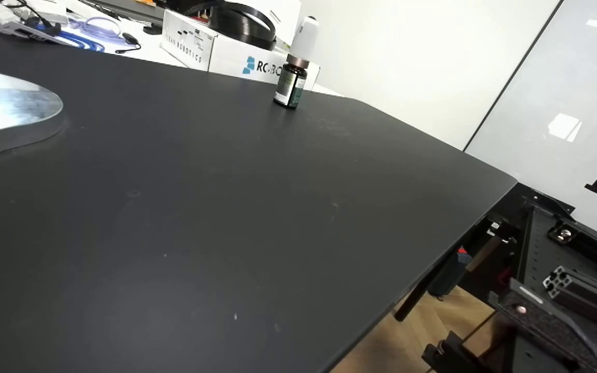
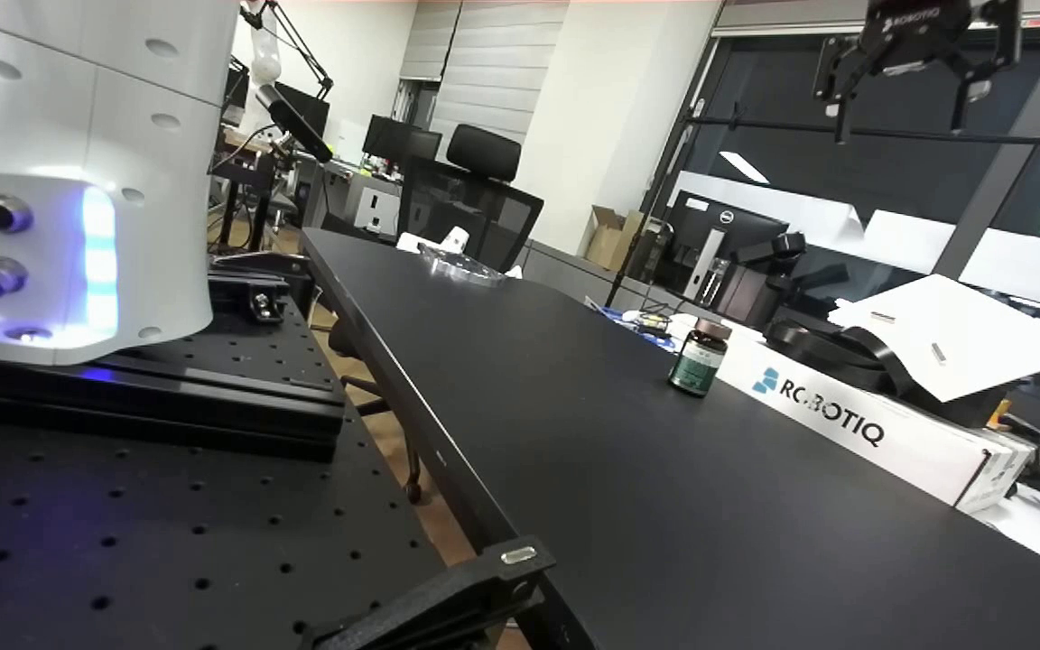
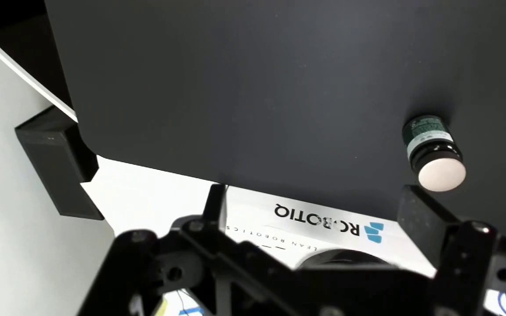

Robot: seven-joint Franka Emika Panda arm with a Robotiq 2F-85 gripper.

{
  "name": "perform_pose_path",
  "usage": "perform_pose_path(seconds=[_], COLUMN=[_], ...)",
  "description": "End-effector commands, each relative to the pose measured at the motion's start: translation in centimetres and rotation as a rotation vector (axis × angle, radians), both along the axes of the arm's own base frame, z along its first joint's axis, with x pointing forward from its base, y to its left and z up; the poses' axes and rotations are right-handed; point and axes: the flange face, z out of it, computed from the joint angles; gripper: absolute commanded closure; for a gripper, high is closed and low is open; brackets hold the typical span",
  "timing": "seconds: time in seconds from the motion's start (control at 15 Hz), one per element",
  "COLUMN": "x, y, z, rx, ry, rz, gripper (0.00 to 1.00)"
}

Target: Move the bottle to the front of the table

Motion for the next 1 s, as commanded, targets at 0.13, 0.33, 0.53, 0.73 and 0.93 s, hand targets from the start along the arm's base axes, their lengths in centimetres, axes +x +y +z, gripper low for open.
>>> perform_pose_path(seconds=[0.13, 0.33, 0.53, 0.73, 0.93], x=[10.8, 15.3, 18.5, 20.4, 21.4], y=[7.5, 12.8, 15.8, 16.4, 15.7], z=[-4.5, -7.6, -11.4, -14.9, -16.8], rx=[0.088, 0.125, 0.135, 0.129, 0.121], ry=[0.018, 0.031, 0.057, 0.103, 0.151], rz=[0.058, 0.115, 0.144, 0.142, 0.126], gripper=[0.00, 0.00, 0.00, 0.00, 0.00])
